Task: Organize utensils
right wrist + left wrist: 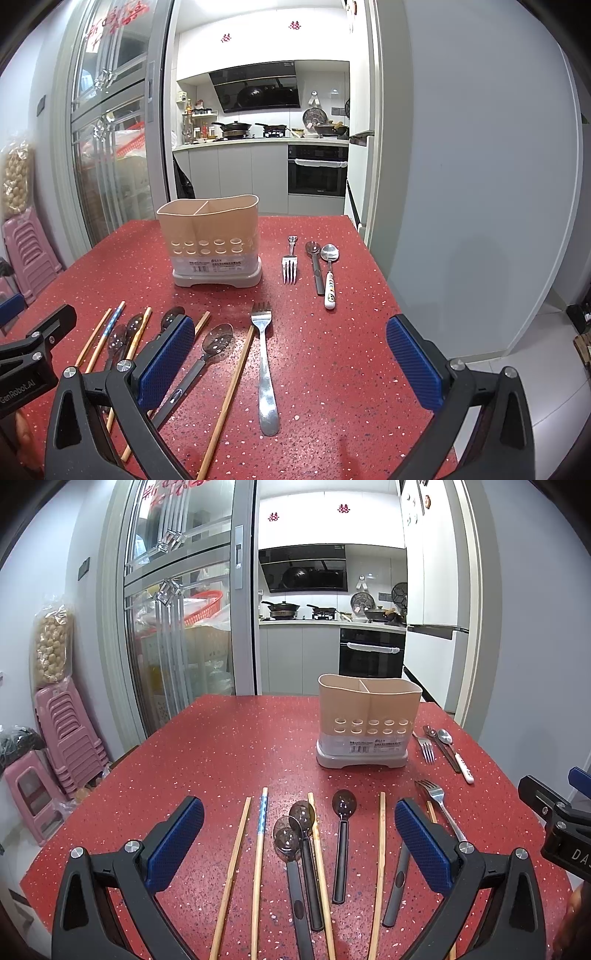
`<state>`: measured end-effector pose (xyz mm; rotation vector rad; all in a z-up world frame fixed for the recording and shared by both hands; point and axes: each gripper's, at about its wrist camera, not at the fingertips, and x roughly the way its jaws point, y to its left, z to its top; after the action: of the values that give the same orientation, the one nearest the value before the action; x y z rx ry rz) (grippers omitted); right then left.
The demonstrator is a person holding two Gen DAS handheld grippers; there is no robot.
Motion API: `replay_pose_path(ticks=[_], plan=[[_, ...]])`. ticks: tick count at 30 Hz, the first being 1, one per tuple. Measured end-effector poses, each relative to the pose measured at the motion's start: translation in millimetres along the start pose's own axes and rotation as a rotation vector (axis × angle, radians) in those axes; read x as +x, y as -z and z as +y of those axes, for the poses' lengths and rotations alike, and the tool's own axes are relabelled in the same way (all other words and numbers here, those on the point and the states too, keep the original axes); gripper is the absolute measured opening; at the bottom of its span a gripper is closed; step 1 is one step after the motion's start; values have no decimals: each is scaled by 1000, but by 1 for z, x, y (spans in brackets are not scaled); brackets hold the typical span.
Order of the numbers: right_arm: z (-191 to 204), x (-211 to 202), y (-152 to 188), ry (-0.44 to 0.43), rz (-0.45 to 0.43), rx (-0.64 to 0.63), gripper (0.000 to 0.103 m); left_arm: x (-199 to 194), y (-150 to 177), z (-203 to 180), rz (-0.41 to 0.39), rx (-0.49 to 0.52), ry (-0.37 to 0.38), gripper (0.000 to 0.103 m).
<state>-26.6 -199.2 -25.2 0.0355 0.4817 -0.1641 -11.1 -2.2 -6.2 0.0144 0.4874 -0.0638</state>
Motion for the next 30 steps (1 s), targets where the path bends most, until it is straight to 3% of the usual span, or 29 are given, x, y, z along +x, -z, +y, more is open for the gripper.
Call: replay_pose_path(ticks=[30], plan=[[-2,7,3,3,21,13,103,0,4,3,7,1,8,103]])
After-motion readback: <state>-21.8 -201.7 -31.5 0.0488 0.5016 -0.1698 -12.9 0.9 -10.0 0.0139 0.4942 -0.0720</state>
